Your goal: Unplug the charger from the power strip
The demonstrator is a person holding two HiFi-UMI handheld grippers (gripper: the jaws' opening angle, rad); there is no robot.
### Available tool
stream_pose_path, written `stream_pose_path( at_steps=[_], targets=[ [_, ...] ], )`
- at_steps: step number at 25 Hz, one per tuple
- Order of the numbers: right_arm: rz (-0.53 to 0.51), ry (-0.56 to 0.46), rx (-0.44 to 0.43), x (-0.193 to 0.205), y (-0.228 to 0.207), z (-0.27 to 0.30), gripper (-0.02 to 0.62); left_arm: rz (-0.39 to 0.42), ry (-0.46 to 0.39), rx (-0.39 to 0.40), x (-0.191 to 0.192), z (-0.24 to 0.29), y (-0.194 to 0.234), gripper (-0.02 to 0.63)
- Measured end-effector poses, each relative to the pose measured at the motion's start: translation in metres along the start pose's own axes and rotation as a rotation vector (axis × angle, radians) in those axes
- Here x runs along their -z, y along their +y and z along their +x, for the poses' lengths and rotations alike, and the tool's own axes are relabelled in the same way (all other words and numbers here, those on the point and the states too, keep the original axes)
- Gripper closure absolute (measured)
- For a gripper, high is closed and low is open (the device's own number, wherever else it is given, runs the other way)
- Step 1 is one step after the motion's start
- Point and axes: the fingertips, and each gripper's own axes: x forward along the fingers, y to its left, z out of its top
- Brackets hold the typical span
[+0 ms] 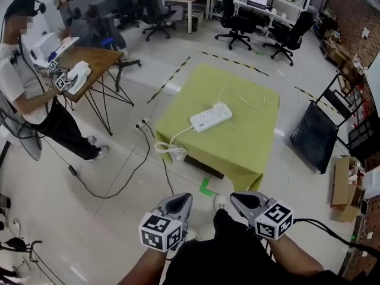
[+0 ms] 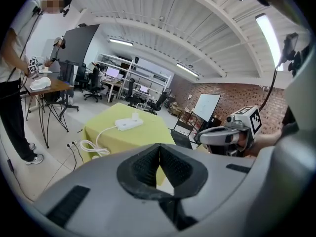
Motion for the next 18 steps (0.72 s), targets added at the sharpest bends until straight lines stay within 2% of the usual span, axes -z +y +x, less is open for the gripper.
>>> stream_pose_path(
  at_steps=[4,9,14,18],
  targets=[
    [-0.001,-0.019,0.014,-0.015,-0.038,0.009,0.592,0.007,0.020,-0.024,-0.006,0.020,0.007,0.598],
    [-0.028,-0.018,-0.018,-0.041,-0.085,0.034,0.592,0.002,0.023,-0.080,-0.030,0.048,0.026,0.598],
    [-0.093,-0.025,-0.018,-0.076,-0.152,0.065,0.592,0.011,0.029,-0.109,-0.068,0.101,0.042,0.598],
    [-0.088,-0.007,-0.014,-0.088,-0.212,0.085,0.580,-0.005,0.052,-0.141,-0.088,0.151,0.054,0.598]
  ],
)
